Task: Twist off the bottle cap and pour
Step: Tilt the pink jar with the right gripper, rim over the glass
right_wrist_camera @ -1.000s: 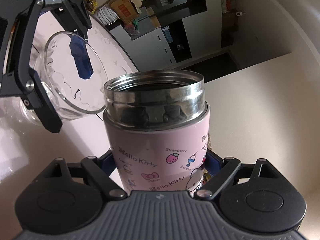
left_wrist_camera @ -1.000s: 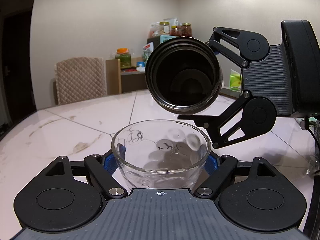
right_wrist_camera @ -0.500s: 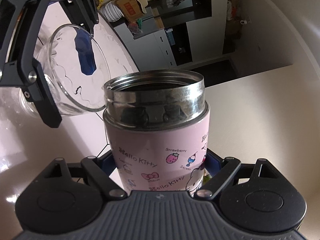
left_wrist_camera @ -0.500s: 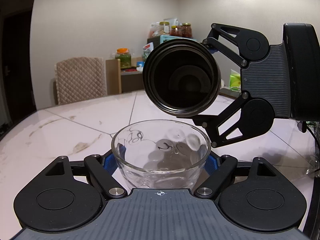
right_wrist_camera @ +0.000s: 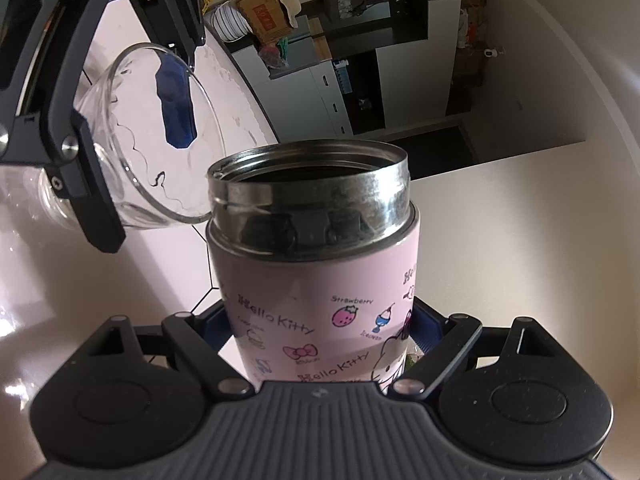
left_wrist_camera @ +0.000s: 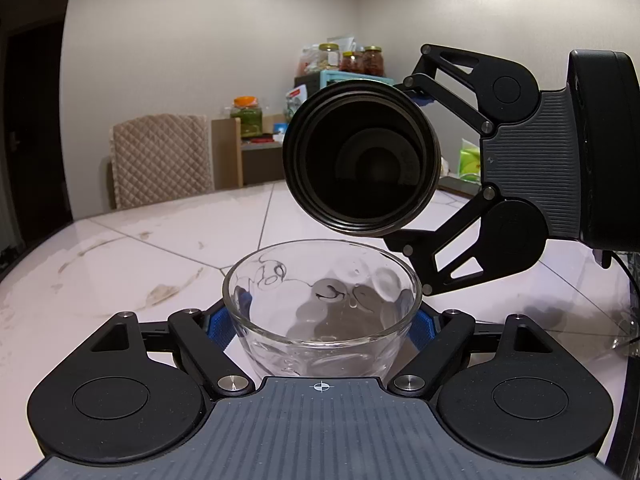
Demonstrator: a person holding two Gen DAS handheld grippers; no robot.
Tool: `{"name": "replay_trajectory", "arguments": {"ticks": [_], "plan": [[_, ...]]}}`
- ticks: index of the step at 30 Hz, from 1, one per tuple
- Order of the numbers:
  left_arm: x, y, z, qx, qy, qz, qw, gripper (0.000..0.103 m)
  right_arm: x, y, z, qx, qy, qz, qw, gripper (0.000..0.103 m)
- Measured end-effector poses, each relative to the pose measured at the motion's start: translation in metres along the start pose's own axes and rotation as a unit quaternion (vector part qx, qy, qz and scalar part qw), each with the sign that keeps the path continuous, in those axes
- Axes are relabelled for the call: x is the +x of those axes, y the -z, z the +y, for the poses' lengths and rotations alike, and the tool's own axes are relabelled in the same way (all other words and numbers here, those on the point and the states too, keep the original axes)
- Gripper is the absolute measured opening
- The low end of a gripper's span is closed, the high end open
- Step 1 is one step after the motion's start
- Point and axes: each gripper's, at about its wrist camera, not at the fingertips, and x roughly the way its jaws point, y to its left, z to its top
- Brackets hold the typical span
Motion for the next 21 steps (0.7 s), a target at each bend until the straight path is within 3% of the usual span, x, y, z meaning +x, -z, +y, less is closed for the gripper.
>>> {"name": "replay_trajectory", "arguments": {"ticks": [21], "plan": [[0.0000, -0.0001, 0.0001, 0.000, 0.000, 0.000, 1.0000, 0.086, -0.0032, -0.0079, 0.0041, -0.031, 0.013, -0.002, 0.999, 0.089]]}}
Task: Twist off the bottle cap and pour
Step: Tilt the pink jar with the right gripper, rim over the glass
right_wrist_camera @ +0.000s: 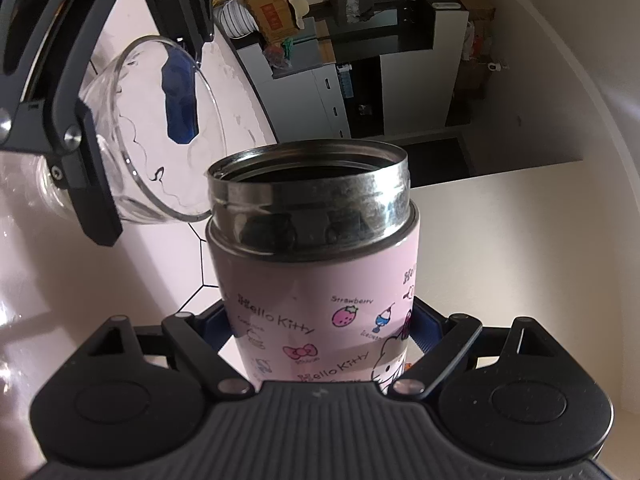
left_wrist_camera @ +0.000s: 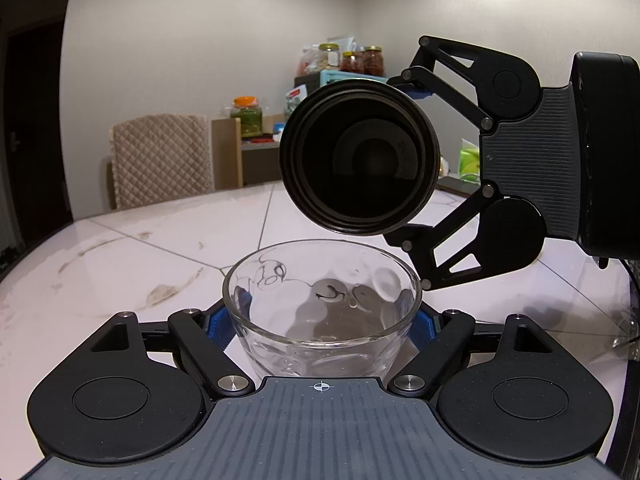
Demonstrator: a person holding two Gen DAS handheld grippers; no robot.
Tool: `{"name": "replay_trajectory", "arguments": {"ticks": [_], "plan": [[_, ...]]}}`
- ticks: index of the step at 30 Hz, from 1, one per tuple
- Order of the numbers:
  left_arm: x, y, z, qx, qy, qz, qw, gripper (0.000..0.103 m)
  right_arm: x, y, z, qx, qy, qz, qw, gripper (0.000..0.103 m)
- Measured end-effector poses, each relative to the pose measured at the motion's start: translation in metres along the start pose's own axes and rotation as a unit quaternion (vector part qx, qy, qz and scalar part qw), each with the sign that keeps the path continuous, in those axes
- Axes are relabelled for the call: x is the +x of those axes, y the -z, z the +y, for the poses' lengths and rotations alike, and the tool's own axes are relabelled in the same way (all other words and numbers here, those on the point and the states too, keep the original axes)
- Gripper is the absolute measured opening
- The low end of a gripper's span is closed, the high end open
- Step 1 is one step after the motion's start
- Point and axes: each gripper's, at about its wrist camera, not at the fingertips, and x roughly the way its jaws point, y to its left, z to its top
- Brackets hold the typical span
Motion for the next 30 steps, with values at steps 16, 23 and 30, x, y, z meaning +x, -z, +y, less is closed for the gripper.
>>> {"name": "replay_trajectory", "arguments": {"ticks": [16, 23, 30], "plan": [[-0.001, 0.001, 0.000, 0.000, 0.000, 0.000, 1.0000, 0.086, -0.037, 0.029, 0.055, -0.017, 0.007, -0.003, 1.000, 0.089], [-0.002, 0.000, 0.000, -0.001, 0.000, 0.000, 1.0000, 0.086, -0.051, 0.039, 0.066, -0.028, 0.013, -0.002, 1.000, 0.089], [-0.002, 0.000, 0.001, -0.001, 0.000, 0.000, 1.0000, 0.086, -0.055, 0.042, 0.067, -0.037, 0.017, -0.002, 0.999, 0.089]]}}
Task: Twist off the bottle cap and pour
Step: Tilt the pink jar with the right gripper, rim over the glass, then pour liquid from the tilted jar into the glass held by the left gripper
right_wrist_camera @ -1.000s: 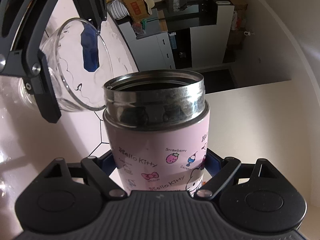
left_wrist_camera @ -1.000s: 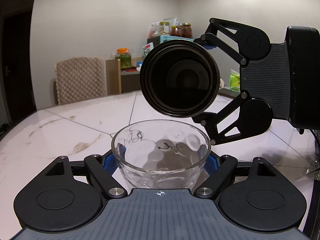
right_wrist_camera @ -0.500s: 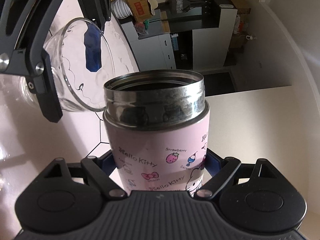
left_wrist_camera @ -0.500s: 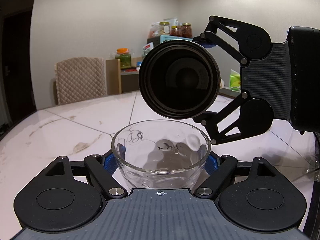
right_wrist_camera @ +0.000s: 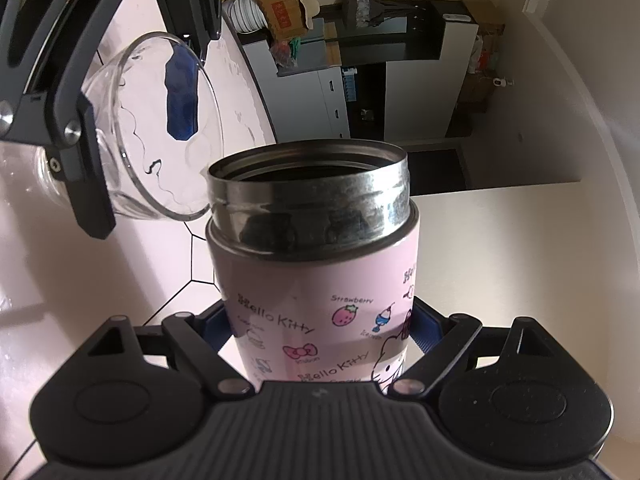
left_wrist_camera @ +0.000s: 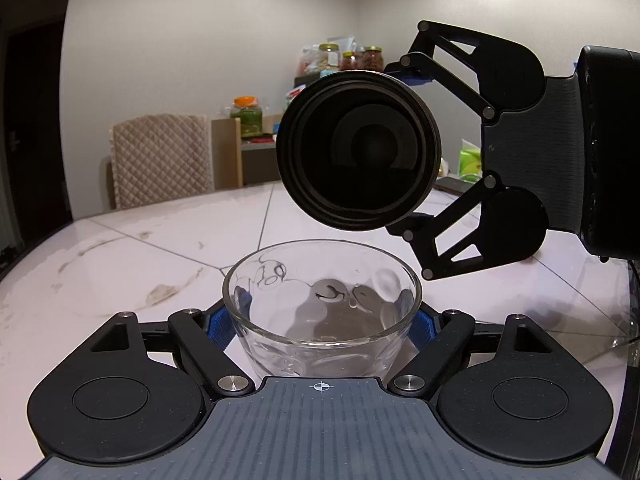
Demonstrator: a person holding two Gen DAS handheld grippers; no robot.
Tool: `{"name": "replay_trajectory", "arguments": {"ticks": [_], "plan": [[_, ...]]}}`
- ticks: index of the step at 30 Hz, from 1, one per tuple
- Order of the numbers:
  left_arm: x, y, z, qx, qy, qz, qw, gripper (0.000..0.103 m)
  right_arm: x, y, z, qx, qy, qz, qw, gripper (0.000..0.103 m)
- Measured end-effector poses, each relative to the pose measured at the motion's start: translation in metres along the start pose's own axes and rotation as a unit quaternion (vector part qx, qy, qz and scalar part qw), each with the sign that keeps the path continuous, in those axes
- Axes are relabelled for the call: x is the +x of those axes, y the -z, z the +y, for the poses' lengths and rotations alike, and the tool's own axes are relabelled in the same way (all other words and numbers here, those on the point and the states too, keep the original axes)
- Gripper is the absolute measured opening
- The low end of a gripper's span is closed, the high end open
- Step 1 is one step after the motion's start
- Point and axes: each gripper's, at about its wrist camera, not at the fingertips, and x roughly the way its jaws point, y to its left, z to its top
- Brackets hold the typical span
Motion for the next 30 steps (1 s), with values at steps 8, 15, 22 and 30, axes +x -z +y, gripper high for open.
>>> {"name": "replay_trajectory", "arguments": {"ticks": [8, 15, 22, 30], "plan": [[0.000, 0.000, 0.000, 0.000, 0.000, 0.000, 1.0000, 0.086, -0.010, 0.006, 0.004, -0.010, 0.002, -0.001, 1.000, 0.089], [0.001, 0.000, 0.000, 0.000, 0.001, 0.000, 1.0000, 0.086, -0.016, -0.003, -0.002, -0.011, 0.003, 0.000, 1.000, 0.089], [0.002, -0.001, 0.000, 0.000, 0.001, 0.000, 1.0000, 0.086, -0.030, 0.008, 0.010, -0.008, -0.001, -0.003, 1.000, 0.089], [0.002, -0.001, 0.000, 0.000, 0.001, 0.000, 1.0000, 0.086, -0.029, 0.013, 0.008, -0.009, -0.004, -0.005, 1.000, 0.089]]}}
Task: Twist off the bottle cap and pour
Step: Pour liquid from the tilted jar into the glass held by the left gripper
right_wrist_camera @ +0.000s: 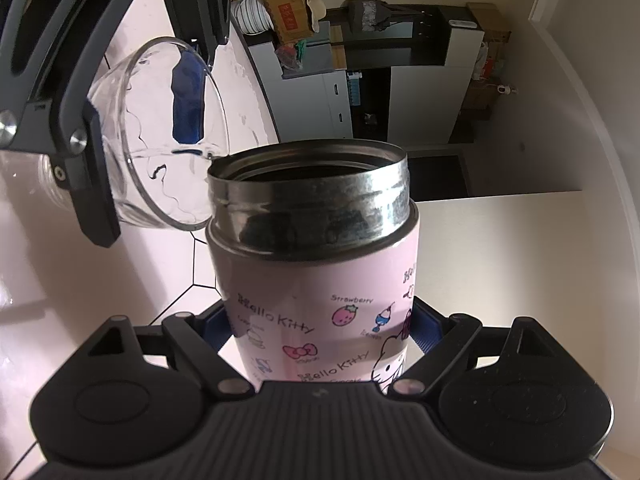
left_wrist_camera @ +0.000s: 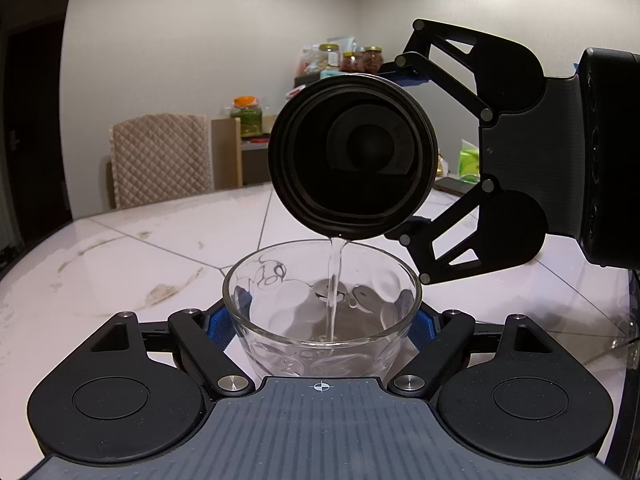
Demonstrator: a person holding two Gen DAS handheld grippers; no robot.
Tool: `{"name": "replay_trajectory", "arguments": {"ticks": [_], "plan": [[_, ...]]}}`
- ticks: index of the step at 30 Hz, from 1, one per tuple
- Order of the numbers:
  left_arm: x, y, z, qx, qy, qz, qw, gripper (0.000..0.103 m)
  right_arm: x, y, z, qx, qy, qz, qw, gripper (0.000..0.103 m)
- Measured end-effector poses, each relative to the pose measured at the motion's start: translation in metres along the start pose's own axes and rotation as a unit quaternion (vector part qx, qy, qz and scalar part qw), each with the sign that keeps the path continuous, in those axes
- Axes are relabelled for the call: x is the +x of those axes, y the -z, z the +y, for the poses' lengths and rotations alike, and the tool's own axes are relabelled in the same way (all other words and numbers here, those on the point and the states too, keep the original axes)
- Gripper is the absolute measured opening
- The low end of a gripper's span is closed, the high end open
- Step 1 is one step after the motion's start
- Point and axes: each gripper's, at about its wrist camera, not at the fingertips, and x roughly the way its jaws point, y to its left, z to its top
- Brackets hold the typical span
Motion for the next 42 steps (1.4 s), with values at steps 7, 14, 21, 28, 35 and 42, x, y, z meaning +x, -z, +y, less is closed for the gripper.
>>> {"name": "replay_trajectory", "arguments": {"ticks": [7, 14, 21, 28, 35, 42], "plan": [[0.000, 0.000, 0.000, 0.000, 0.000, 0.000, 1.0000, 0.086, -0.005, 0.009, 0.005, 0.001, 0.000, -0.002, 1.000, 0.089], [0.000, 0.000, 0.002, -0.001, 0.001, 0.000, 1.0000, 0.086, -0.007, 0.031, 0.016, -0.005, 0.001, -0.006, 1.000, 0.089], [0.001, 0.000, 0.001, -0.001, 0.000, 0.000, 1.0000, 0.086, -0.004, 0.028, 0.021, -0.007, 0.004, -0.007, 1.000, 0.089], [0.001, 0.001, -0.001, -0.001, 0.000, 0.000, 1.0000, 0.086, -0.007, 0.031, 0.027, -0.010, 0.005, -0.005, 1.000, 0.089], [0.002, 0.002, -0.001, -0.001, 0.000, -0.001, 1.0000, 0.086, 0.001, 0.027, 0.023, -0.019, 0.008, -0.006, 1.000, 0.089], [0.002, 0.002, 0.000, 0.000, 0.000, -0.001, 1.0000, 0.086, 0.001, 0.029, 0.022, -0.026, 0.007, -0.002, 1.000, 0.089]]}}
